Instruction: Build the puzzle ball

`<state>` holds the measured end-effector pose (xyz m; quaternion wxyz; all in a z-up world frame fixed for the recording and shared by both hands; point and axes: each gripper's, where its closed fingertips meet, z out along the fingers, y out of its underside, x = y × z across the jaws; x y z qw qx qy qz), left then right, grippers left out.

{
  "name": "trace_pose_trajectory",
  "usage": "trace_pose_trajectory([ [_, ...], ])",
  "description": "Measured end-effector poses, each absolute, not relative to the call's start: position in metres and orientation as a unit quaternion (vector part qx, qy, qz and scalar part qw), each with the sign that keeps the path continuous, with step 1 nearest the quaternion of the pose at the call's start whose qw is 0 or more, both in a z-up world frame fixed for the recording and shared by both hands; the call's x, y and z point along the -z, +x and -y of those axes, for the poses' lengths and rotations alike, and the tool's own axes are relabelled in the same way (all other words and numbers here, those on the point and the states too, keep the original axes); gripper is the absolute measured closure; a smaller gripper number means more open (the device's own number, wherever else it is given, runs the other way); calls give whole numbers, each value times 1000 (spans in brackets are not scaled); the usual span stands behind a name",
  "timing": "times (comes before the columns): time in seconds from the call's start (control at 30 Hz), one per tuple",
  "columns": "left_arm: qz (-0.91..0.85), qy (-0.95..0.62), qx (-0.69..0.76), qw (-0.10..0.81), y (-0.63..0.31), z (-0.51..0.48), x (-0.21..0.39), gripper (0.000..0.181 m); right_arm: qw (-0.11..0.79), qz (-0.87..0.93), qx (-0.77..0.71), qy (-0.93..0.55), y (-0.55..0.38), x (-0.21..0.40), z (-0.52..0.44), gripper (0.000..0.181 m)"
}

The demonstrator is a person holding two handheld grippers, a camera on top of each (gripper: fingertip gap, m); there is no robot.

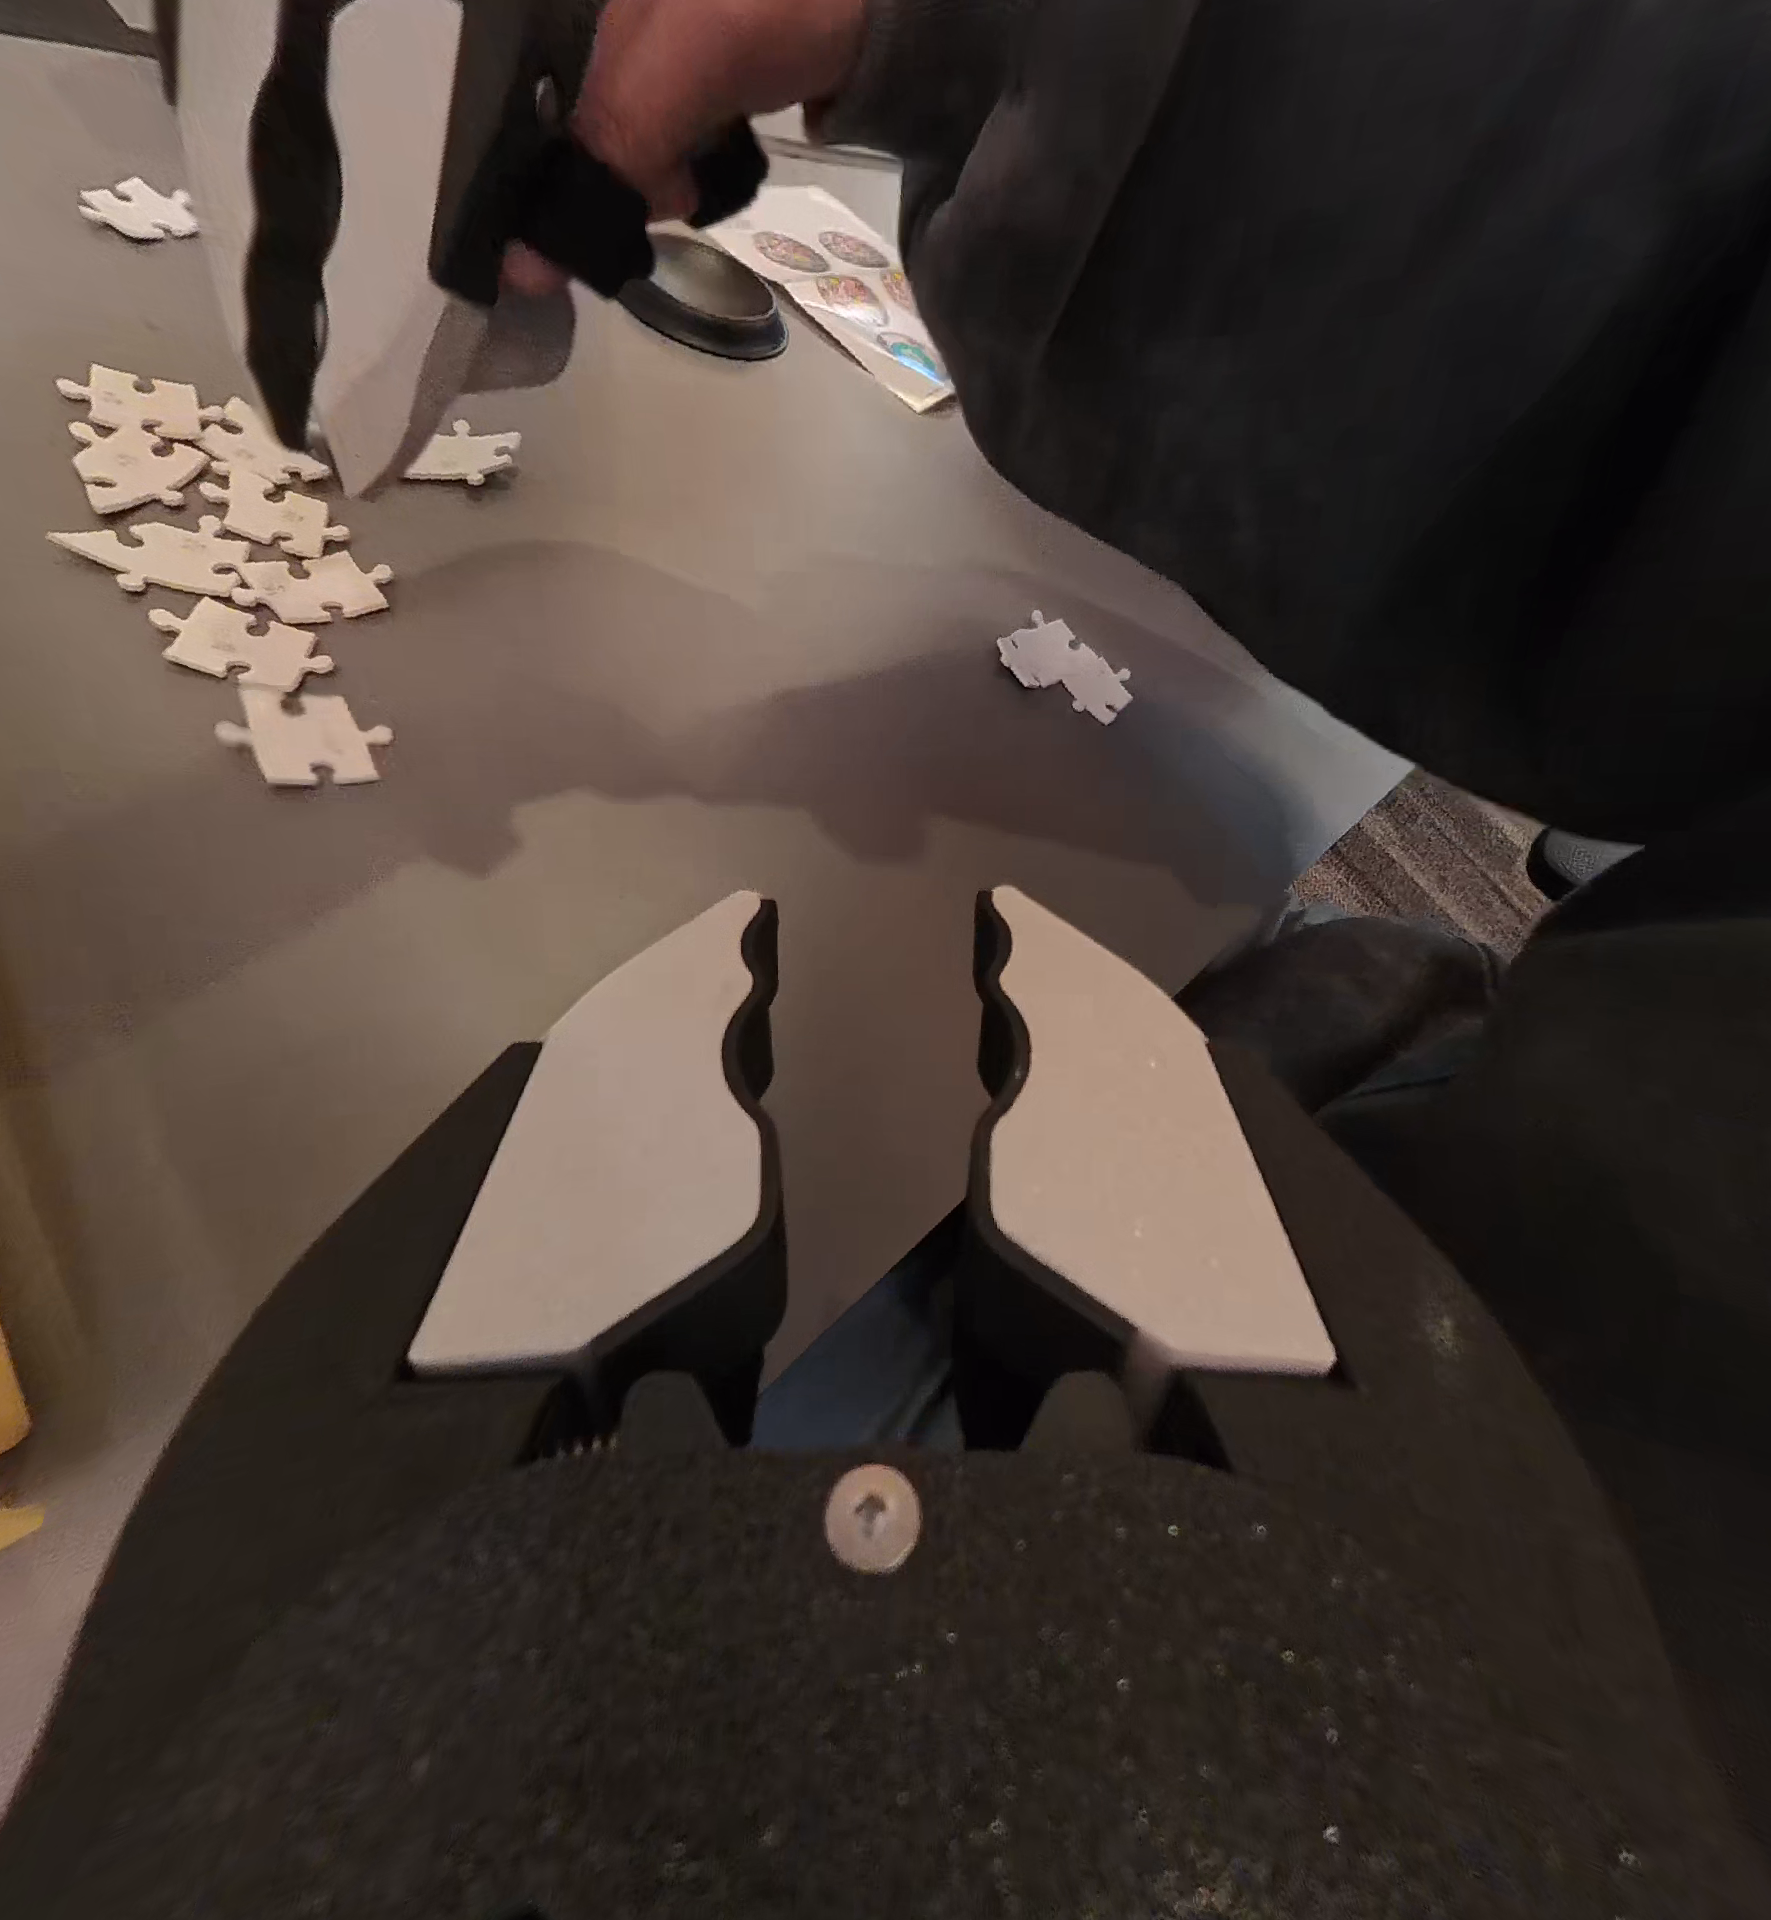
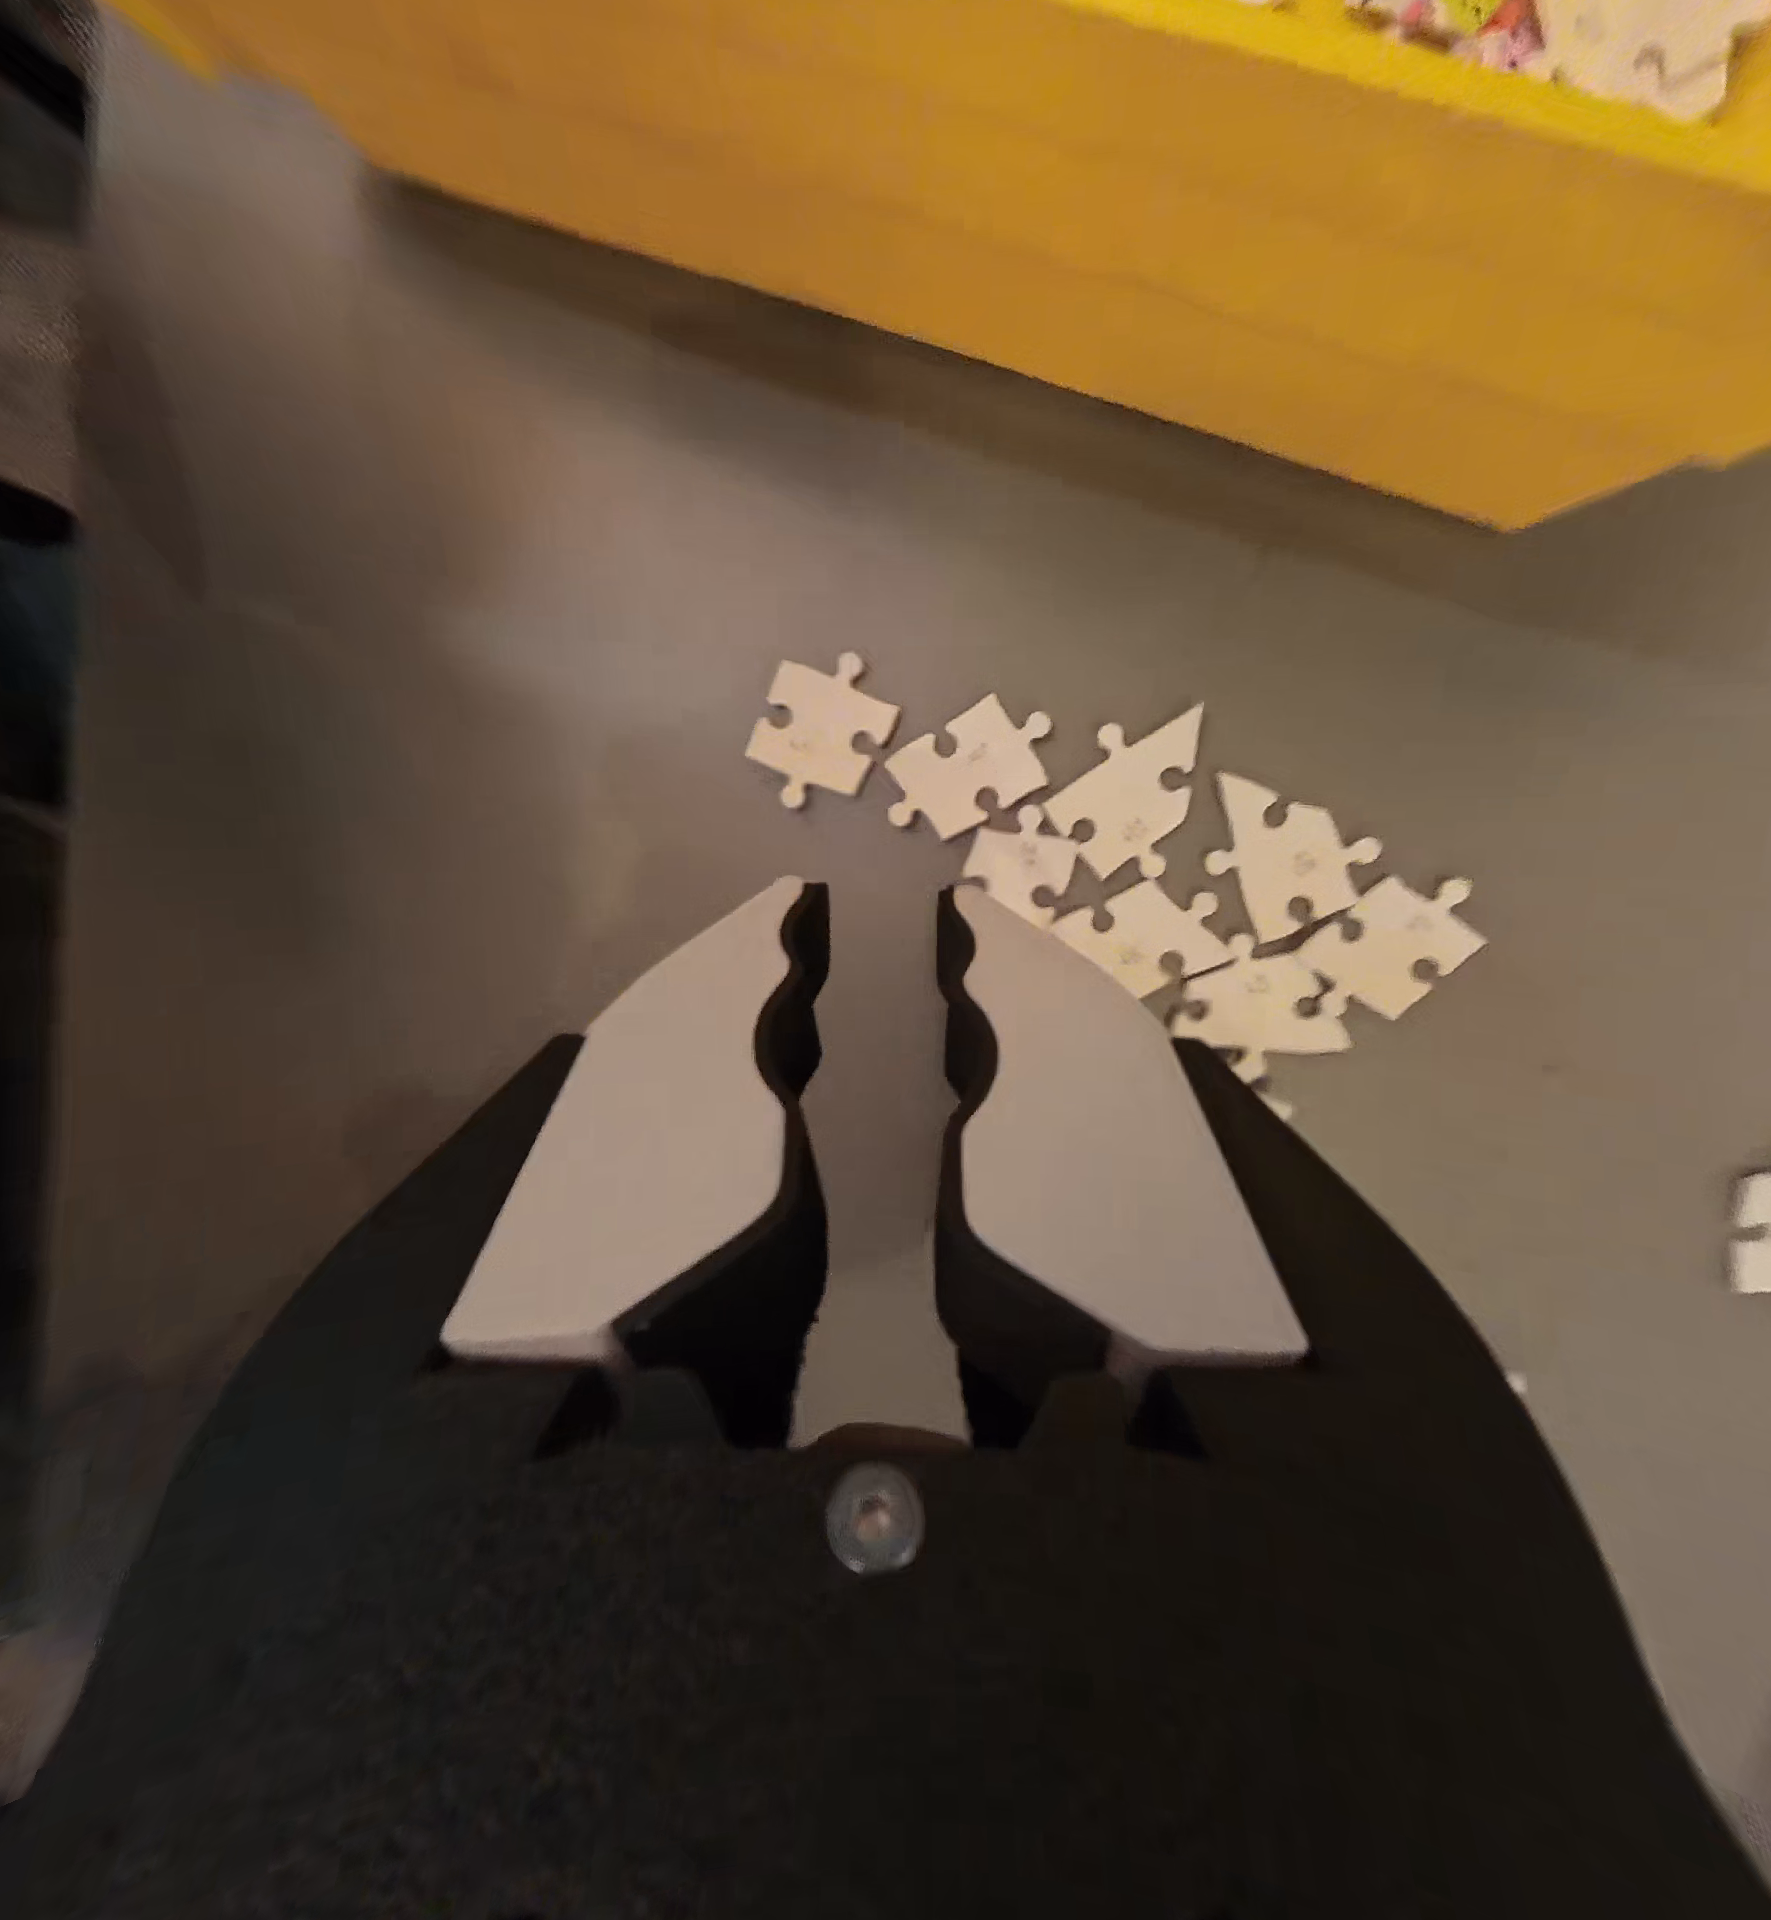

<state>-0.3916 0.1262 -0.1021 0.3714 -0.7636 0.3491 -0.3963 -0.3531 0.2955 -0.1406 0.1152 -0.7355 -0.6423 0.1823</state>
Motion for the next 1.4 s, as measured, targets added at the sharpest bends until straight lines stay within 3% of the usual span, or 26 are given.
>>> trace_pose_trajectory([
  [0.03,-350,-765,394,371,-391,-126,102,145,126,666,-165,-716,-357,145,-297,159],
  [0.4,-350,-766,388,375,-394,-130,103,146,146,775,-126,-602,-380,189,-309,136],
  [0.67,-353,-765,392,370,-394,-128,104,146,126,782,-119,-598,-376,195,-312,143],
  [0.83,-353,-762,394,373,-394,-128,102,146,162,829,-99,-526,-387,170,-305,143],
  [1.03,-354,-763,389,376,-396,-128,100,146,127,898,-55,-418,-385,181,-300,143],
  [1.4,-351,-770,376,378,-400,-133,104,146,89,903,-91,-409,-385,188,-288,143],
])
